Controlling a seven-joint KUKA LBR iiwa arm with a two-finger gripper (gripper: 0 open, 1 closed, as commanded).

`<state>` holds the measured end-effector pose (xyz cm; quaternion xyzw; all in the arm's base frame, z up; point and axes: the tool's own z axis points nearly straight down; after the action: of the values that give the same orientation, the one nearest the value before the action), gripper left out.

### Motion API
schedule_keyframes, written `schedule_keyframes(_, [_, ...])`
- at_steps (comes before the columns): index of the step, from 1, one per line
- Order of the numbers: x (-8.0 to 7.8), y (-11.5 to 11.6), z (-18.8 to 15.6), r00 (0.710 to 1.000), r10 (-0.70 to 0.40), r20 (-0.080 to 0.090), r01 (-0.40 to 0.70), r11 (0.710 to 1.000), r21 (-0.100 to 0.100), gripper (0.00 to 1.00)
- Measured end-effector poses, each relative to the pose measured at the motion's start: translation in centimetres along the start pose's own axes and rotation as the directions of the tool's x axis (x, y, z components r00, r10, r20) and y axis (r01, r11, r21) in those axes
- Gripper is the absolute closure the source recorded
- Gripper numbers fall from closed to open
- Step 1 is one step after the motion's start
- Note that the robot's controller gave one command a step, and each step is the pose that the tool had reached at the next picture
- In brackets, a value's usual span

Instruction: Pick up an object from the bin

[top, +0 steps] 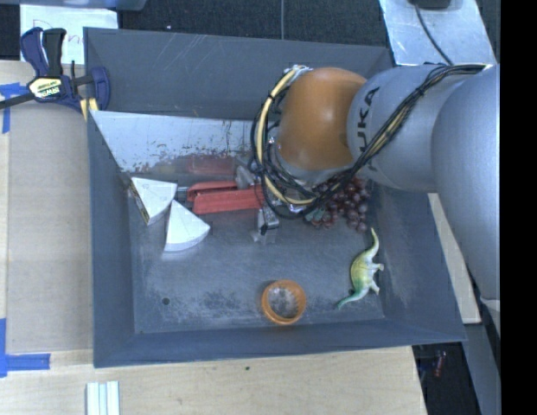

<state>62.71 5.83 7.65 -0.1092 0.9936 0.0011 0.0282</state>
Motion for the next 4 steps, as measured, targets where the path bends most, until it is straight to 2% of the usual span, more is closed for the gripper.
schedule_keyframes(1, [0.2, 0.0, 0.2, 0.998, 0.061, 0.003, -0.061, 0.998, 0.001, 0.0])
schedule_keyframes(2, [1.2, 0.0, 0.1, 0.998, 0.065, 0.011, -0.065, 0.998, 0.0, 0.0])
schedule_keyframes(3, [2.0, 0.7, -0.9, 0.998, -0.057, 0.012, 0.057, 0.998, 0.003, 0.0])
schedule_keyframes(4, [2.1, -5.5, 0.0, 0.994, 0.11, 0.021, -0.11, 0.994, 0.002, 1.0])
